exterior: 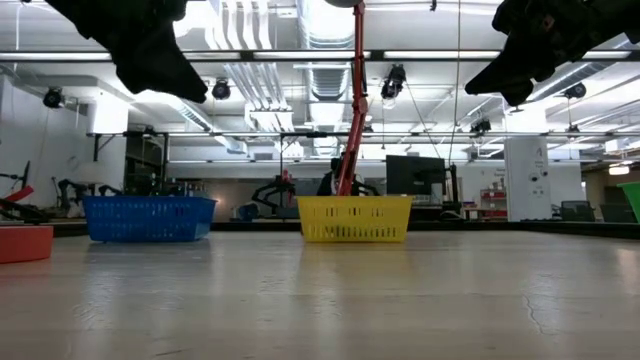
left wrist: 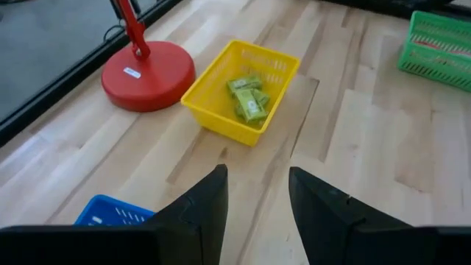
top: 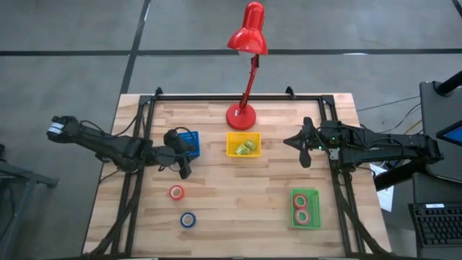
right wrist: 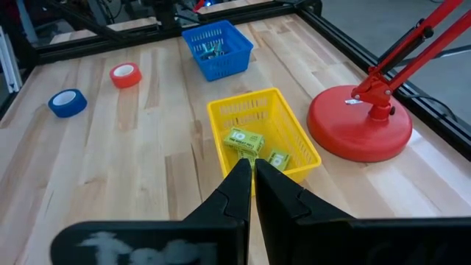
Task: Pick and place Stapler, Stapler remover, tape
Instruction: Put the red tape into the green bin
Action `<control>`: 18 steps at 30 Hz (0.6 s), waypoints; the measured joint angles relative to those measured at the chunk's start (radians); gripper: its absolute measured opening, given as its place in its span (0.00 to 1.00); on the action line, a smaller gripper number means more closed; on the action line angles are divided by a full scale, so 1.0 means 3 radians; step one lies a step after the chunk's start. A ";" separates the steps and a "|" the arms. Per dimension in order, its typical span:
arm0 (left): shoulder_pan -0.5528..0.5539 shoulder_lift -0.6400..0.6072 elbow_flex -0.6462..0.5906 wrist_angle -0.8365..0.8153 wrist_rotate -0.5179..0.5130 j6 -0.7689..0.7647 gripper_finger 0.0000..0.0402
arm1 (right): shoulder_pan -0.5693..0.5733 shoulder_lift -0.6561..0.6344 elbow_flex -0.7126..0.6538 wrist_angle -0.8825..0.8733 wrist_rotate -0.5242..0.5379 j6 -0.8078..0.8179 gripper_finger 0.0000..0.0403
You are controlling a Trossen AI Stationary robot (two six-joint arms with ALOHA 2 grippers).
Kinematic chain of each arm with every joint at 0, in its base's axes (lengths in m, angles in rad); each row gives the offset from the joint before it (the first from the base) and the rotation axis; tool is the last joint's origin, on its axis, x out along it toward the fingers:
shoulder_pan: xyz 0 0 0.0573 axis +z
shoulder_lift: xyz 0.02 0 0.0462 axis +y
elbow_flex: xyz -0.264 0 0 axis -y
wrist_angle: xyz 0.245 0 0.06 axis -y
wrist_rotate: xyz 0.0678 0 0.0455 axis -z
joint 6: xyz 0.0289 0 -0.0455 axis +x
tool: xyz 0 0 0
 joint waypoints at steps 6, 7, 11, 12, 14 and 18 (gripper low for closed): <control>0.0000 0.0006 -0.0112 0.0021 0.0000 -0.0088 0.37 | 0.0000 0.0000 0.0000 0.0000 0.0000 0.0001 0.04; 0.0000 0.0006 -0.0130 0.0019 0.0000 -0.0116 0.37 | 0.0000 0.0000 0.0000 -0.0001 0.0000 0.0005 0.04; 0.0000 0.0006 -0.0175 0.0053 0.0081 -0.0213 0.37 | 0.0000 0.0000 0.0000 0.0000 0.0000 0.0002 0.04; -0.0001 0.0007 -0.0175 0.0059 0.0114 -0.0227 0.37 | 0.0000 0.0000 0.0000 0.0000 0.0000 0.0006 0.04; -0.0008 0.0007 -0.0175 0.0076 0.0202 -0.0250 0.37 | 0.0000 0.0000 0.0000 0.0000 0.0000 0.0000 0.04; -0.0008 0.0013 -0.0202 0.0162 0.0423 -0.0434 0.37 | -0.0001 0.0000 0.0000 0.0000 0.0000 0.0004 0.04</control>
